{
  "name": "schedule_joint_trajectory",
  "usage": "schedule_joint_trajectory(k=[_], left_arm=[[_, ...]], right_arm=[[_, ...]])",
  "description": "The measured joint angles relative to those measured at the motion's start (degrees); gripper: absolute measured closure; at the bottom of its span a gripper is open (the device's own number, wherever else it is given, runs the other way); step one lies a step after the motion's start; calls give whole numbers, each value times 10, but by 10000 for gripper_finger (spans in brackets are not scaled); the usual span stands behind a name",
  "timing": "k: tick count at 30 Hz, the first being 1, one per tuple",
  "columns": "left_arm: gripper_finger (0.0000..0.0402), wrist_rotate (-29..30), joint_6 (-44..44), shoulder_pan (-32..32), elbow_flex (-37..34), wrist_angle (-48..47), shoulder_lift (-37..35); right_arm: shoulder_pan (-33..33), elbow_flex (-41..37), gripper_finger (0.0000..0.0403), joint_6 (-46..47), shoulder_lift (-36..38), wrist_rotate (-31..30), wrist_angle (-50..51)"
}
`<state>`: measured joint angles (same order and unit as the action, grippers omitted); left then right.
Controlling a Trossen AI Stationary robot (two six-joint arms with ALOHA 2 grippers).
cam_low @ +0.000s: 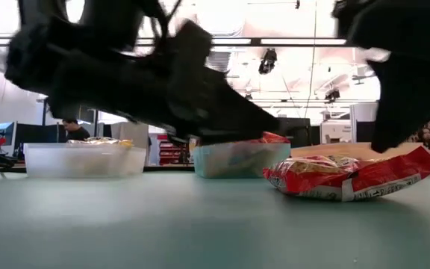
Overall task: Sort Maruchan noodles
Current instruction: Put the orange noodle pack into the orange bin
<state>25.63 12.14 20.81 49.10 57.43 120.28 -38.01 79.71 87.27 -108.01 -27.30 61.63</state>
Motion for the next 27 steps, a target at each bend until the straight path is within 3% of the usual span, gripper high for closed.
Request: schedule_joint_trajectory(k=[8,17,22,27], left_arm=[[200,5,-21,-20,84,-4,84],[200,15,-6,-22,77,-60,82],[200,16,5,-17,76,-99,81],[200,22,6,-8,66,-104,81]], right_arm=[[-30,-5,216,72,0,-13,6],[-29,-5,216,3,0,-6,25],[-23,-4,216,-10,0,42,32],[-13,-4,212,-9,19,93,101]])
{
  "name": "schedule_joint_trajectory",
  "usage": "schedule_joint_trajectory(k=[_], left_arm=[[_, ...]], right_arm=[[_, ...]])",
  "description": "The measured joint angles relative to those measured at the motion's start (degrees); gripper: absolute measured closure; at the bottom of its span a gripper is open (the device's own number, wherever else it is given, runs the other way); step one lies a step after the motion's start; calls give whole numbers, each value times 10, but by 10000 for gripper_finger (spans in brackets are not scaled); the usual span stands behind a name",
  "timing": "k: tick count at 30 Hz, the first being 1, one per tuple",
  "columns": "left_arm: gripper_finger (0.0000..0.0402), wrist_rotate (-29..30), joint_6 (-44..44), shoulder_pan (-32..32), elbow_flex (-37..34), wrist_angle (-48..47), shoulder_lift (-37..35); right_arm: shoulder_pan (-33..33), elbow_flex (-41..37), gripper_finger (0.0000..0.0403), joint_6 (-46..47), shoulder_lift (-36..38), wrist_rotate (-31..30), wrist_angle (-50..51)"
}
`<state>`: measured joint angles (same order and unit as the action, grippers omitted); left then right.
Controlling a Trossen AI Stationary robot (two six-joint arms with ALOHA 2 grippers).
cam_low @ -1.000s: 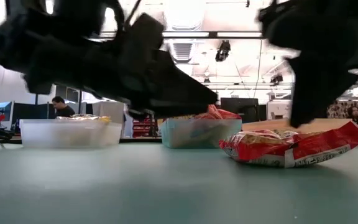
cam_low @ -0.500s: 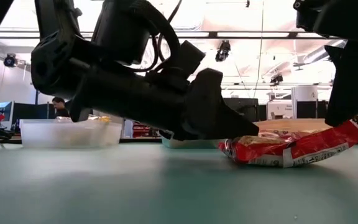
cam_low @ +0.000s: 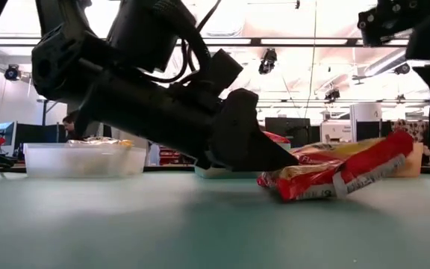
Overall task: Sort Maruchan noodles
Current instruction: Put the orange noodle pack into the orange bin
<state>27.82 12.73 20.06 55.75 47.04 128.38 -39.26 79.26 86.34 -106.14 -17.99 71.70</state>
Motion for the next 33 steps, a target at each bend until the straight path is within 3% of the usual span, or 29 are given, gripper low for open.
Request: schedule_joint_trajectory(k=[5,9,17,25,33], left_arm=[[200,8,22,8,-21,1,-3],[200,6,51,10,-33,-4,-7],[200,8,47,11,-34,3,-10],[200,12,47,13,-34,10,-10],[200,12,45,13,-34,10,-10]], right_arm=[[12,-3,201,39,56,-34,59],[24,-14,192,69,122,-82,32],[52,-89,150,54,213,-114,-177],[90,-175,100,10,196,-116,-376],[118,-233,98,-25,197,-112,-504]])
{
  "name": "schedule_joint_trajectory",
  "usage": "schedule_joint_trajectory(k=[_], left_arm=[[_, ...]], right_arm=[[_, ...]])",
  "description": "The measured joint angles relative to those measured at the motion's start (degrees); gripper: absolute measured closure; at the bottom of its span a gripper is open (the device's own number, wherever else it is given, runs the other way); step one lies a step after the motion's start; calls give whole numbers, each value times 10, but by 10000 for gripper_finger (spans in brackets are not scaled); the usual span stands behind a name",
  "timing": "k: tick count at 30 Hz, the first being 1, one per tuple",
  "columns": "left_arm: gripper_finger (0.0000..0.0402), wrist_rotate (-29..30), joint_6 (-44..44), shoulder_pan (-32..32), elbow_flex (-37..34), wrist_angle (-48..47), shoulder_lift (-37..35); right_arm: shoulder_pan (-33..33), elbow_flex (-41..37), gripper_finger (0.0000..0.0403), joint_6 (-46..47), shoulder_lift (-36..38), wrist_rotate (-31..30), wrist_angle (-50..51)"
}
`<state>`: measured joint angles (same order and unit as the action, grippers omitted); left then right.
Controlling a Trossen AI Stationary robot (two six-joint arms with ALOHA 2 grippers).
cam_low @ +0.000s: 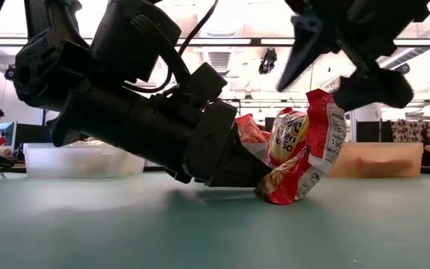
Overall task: Sort Maruchan noodles
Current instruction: Put the orange noodle pack into the orange bin
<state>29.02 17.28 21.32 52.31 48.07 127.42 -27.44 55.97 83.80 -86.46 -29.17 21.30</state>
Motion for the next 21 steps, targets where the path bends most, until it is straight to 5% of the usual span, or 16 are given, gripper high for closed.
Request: schedule_joint_trajectory(k=[10,21], left_arm=[[200,0,0,0,0,0,0],[200,1,2,0,0,3,0]], right_arm=[[8,-43,116,-12,-15,7,-85],[22,17,122,-46,-106,38,-72]])
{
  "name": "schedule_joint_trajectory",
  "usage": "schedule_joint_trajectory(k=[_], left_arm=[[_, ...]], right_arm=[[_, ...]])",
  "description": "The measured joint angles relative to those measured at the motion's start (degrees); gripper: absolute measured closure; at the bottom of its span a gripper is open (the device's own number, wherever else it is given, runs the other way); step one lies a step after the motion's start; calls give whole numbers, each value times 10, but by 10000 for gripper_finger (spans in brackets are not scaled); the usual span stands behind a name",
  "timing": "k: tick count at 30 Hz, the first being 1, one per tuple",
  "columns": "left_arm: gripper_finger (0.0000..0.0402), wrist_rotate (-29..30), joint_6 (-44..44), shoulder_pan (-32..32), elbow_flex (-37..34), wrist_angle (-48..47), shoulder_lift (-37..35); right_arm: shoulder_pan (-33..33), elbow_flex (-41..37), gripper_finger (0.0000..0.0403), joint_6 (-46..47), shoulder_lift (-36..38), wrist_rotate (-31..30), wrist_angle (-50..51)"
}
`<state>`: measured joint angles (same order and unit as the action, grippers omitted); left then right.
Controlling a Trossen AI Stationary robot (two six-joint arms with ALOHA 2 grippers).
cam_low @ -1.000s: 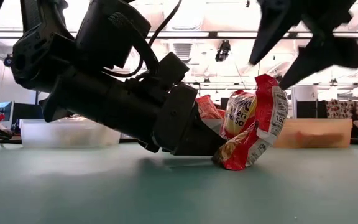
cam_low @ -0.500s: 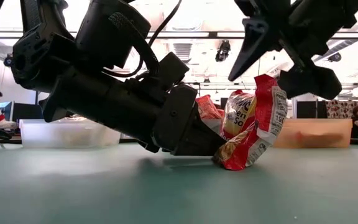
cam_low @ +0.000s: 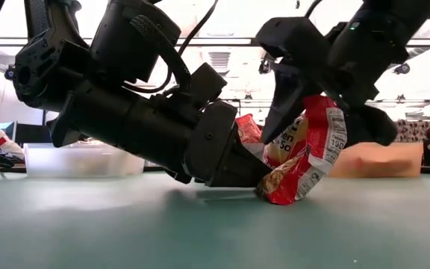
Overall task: Sort Maruchan noodles
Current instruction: Put the orange noodle pack into the orange bin
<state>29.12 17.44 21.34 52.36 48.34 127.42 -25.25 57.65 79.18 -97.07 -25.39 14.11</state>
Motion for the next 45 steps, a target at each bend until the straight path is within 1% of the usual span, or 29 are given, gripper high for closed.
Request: schedule_joint_trajectory(k=[4,9,13,20,26,31,36,40,45], left_arm=[[200,3,16,0,0,2,0],[200,2,23,1,0,-4,-12],[200,1,-3,6,-3,-21,-38],[200,22,-9,16,-27,-69,-102],[200,32,-1,21,-98,-67,-193],[200,84,29,23,-178,-65,-266],[200,123,72,23,-245,-61,-315],[200,143,88,23,-274,-41,-330],[200,144,87,23,-278,-33,-328]], right_arm=[[7,19,137,-6,-3,1,35],[9,21,178,-8,-2,0,53],[8,19,210,-9,-2,4,53],[9,19,258,-38,-2,12,52],[9,19,290,-57,3,15,57],[13,17,298,-59,23,18,81],[21,17,302,-80,56,16,108],[37,18,303,-127,95,14,139],[79,20,303,-188,156,14,211]])
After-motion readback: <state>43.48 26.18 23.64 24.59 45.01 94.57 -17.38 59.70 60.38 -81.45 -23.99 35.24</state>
